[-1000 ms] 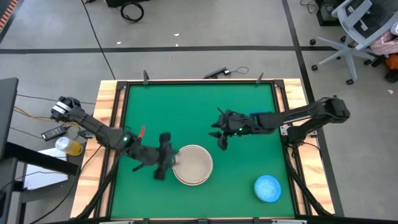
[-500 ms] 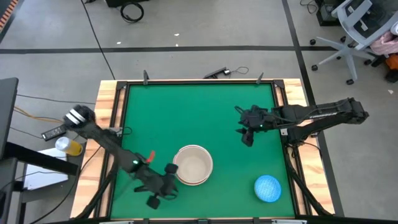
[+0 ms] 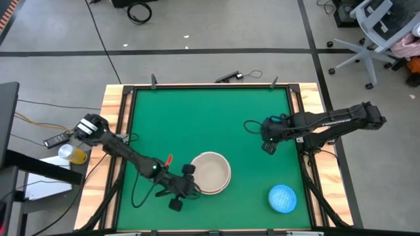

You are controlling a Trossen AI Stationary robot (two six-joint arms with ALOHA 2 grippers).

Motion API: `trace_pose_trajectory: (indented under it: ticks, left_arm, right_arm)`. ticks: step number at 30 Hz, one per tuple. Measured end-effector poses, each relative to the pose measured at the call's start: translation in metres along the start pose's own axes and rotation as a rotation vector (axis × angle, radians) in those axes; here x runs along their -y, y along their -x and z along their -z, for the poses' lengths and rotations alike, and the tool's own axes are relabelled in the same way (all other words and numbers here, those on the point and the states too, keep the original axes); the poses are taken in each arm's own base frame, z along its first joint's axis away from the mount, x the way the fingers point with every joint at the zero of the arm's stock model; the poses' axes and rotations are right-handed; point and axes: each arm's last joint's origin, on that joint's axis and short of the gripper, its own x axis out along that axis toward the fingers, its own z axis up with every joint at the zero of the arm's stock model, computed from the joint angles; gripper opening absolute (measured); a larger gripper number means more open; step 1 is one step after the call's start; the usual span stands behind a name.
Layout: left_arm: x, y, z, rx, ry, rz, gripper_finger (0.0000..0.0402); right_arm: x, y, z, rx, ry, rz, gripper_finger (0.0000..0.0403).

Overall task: Nest bowls inside each other
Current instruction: Adjust the stacked bowls, then stack the blue bowl on the gray bowl

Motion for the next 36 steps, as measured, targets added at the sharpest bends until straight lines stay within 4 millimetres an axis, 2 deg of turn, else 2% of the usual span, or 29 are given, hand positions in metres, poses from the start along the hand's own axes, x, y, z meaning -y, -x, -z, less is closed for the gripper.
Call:
trace_pose_trajectory:
  ticks: [5,10,14,19,25,28,36]
  left_arm:
    - [-0.021,0.013,0.001,-0.064,-0.019,-0.169,0.0052]
    - [-0.035,0.030,-0.002,-0.088,-0.012,-0.282,0.0052]
    - [-0.043,0.053,-0.004,-0.103,-0.015,-0.367,0.0052]
    - [-0.051,0.092,-0.008,-0.079,-0.008,-0.477,0.0052]
    - [-0.055,0.130,-0.020,0.078,0.042,-0.536,0.0052]
    - [-0.058,0.136,-0.022,0.099,0.054,-0.545,0.0052]
    - [-0.071,0.131,-0.024,0.099,0.093,-0.588,0.0052]
  right_arm:
    - [0.000,-0.009,0.006,0.015,0.001,0.059,0.0195]
    - [0.011,-0.043,0.017,-0.016,-0.055,0.111,0.0195]
    - [0.021,-0.065,0.019,-0.001,-0.123,0.127,0.0195]
    - [0.032,-0.069,0.011,0.028,-0.216,0.160,0.0190]
    - [0.036,-0.074,0.002,0.020,-0.246,0.089,0.0164]
    - [0.036,-0.079,-0.001,0.007,-0.238,0.083,0.0148]
    - [0.033,-0.099,-0.004,-0.081,-0.216,0.104,0.0078]
